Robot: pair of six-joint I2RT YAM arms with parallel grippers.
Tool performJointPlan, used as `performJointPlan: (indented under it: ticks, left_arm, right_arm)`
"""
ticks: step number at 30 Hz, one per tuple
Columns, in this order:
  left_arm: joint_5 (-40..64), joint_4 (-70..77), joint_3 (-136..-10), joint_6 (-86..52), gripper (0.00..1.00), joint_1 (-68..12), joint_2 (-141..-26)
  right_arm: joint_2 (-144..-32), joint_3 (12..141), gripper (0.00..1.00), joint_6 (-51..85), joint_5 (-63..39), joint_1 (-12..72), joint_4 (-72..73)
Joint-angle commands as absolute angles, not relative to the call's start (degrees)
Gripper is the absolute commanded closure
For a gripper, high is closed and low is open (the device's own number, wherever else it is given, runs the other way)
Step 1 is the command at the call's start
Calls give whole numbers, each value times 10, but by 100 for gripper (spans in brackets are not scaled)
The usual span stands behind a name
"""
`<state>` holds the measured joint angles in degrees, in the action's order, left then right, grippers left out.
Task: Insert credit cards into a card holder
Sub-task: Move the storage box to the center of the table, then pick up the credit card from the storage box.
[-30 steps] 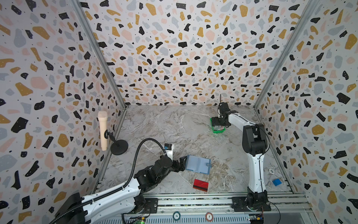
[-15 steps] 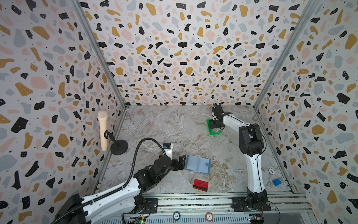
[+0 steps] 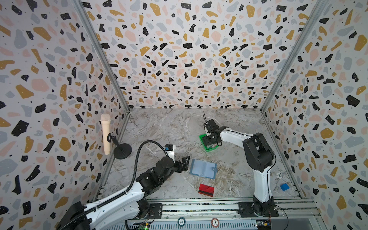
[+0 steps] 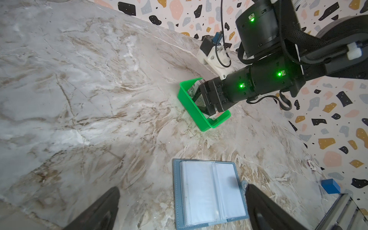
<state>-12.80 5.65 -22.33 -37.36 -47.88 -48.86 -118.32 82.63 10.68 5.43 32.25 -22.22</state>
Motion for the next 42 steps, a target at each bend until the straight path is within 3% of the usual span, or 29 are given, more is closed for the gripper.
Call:
performJointPlan:
  ticks: [1, 9, 16, 26, 33, 42]
  left_arm:
    - [-117, 83, -226, -378, 0, -475, -485]
    - [-113, 80, -223, -379, 0, -474, -483]
    - [-114, 80, -222, -379, 0, -472, -479]
    - [-113, 80, -222, -375, 0, -471, -475]
    - [-111, 80, -223, -372, 0, -468, -475]
    - [-108, 88, -218, -373, 0, -467, -475]
  right_arm:
    - [-1181, 833, 17, 117, 79, 323, -225]
    - [-1198, 849, 4, 105, 141, 331, -237]
    - [-1175, 860, 3, 90, 226, 332, -257]
    - [-1157, 862, 4, 86, 256, 312, -284]
    - [-1125, 841, 5, 104, 216, 284, -289]
    - [-1120, 790, 6, 181, 70, 268, -276]
